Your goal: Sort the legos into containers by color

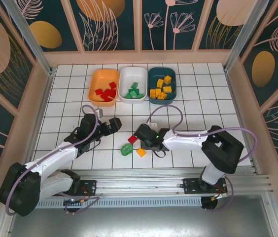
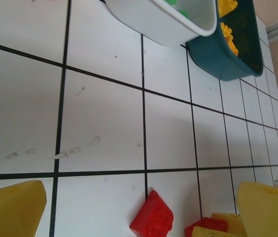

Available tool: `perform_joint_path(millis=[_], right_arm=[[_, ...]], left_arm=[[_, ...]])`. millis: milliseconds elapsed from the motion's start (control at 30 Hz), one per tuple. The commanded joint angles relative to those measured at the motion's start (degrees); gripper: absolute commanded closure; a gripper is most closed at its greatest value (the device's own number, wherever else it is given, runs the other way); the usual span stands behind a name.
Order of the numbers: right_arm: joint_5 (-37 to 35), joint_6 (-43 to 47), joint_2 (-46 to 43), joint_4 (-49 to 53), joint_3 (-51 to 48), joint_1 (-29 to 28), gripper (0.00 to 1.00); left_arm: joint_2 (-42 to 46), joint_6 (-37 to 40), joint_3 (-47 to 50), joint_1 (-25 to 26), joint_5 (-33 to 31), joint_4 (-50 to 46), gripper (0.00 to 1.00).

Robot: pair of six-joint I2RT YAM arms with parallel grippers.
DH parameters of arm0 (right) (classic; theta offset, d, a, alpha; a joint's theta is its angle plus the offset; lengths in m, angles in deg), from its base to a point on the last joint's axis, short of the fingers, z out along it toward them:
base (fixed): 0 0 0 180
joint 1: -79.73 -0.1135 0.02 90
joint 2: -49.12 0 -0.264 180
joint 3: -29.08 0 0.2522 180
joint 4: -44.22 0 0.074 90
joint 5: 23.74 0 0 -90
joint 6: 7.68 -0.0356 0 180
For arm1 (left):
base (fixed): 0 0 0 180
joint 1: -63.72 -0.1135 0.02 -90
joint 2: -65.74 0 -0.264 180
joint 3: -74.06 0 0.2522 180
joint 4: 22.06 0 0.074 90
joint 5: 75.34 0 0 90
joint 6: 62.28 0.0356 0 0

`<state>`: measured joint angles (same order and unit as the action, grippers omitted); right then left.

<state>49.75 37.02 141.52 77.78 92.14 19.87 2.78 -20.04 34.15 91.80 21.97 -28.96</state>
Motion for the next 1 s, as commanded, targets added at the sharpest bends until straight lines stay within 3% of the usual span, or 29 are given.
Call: perform_joint_path(millis=[0,67,233,300,433,567,833,900,967], right_arm=[[-2.5,2.9,-2.8,-0.7,1.9,1.4,0.63],[-2.6,5.3,-2.5,-1.9,4.3,2.4,0.65],[0.2,13.3,4.4,-7.9,16.4,4.4,0.66],[2.3,16.9,8.8,-9.3,23.4,5.2,0.66],[9.8,21.2,18.1,-14.0,34.9,7.5,0.66],[10.2,24.9,28.0,-14.0,46.7,9.0,0.66],[14.1,28.0,45.8,-7.4,70.9,12.3,0.63],[14.1,28.9,49.2,-4.5,77.1,12.3,0.58],[13.1,29.3,51.4,-1.6,82.1,12.3,0.42]], left_arm=[[1.8,-3.0,-1.2,-1.1,-5.7,-3.5,0.01],[2.7,-3.9,-1.3,-4.6,-6.3,-5.8,0.02],[5.3,-6.2,3.0,-21.4,0.0,-7.4,0.02],[5.2,-7.5,4.7,-25.0,2.5,-6.6,0.01],[2.0,-10.0,8.2,-27.7,8.6,-1.6,0.01],[-1.7,-9.8,9.1,-28.3,17.1,3.4,0.02],[2.3,-5.0,7.0,-28.3,17.5,-1.0,0.01],[3.7,-4.8,7.2,-28.3,17.7,-1.5,0.01],[4.9,-4.6,7.5,-28.3,18.1,-1.7,0.02]])
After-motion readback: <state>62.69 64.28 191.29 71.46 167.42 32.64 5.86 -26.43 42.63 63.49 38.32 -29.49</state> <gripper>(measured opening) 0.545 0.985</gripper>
